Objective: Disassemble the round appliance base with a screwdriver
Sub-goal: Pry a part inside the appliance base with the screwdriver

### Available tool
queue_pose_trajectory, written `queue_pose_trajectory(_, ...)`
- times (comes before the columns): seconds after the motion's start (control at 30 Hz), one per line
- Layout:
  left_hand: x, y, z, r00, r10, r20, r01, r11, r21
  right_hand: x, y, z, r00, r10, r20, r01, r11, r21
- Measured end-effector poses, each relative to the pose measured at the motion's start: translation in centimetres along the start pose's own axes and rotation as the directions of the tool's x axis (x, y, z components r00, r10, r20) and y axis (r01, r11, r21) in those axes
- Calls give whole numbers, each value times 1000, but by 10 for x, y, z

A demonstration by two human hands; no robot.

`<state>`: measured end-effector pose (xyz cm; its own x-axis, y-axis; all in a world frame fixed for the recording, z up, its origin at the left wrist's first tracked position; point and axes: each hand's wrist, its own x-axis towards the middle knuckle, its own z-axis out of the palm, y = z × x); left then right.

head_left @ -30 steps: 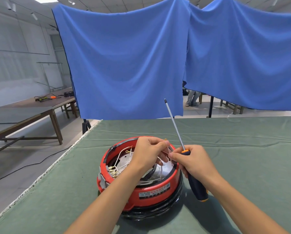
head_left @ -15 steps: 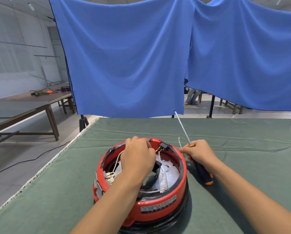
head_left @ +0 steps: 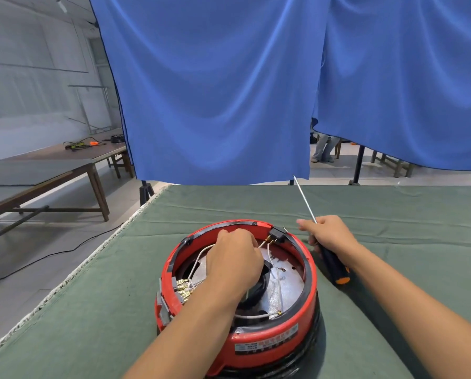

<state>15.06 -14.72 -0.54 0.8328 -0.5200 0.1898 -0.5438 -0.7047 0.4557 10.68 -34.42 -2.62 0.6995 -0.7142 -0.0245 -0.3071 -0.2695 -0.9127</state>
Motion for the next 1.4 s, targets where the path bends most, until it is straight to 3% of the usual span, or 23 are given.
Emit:
queue_pose_trajectory(0.1,-2,0,-2,1000,13,-9,-13,1000,-6,-29,-9,-10,995,-30,95,19,994,110)
queue_pose_trajectory(0.23,-8,6,-7,997,36,-68,-42,996,-80,-65,-14,-8,956,-28,292,21,999,27)
queue_pose_trajectory(0.4,-24,9,-22,968,131,-216,-161,979,-129,-77,-18,1,997,-60,46,68,982,-175)
queue_pose_trajectory(0.5,-32,0,-31,938,186,-292,-196,981,-4,-89,-18,0,996,-73,-58,54,959,-280)
queue_pose_trajectory(0.6,-38,-11,-33,947,196,-256,-167,977,128,-105,-15,-7,998,-33,-46,20,965,-263)
queue_pose_trajectory(0.7,-43,-16,-28,961,193,-201,-176,979,99,-120,-11,-12,998,-58,-9,53,959,-277)
queue_pose_trajectory(0.8,-42,-9,-27,924,289,-250,-260,955,146,-129,-6,-12,990,-137,-42,116,939,-323)
queue_pose_trajectory(0.9,-37,6,-24,904,348,-247,-338,937,86,-130,-6,-9,981,-191,-36,169,930,-328)
queue_pose_trajectory(1.13,-16,9,-8,961,274,-32,-275,962,1,-115,-8,-4,968,-245,53,248,909,-333)
queue_pose_trajectory(1.4,7,11,-2,978,191,82,-184,979,-85,-94,-12,-6,955,-277,103,295,881,-370)
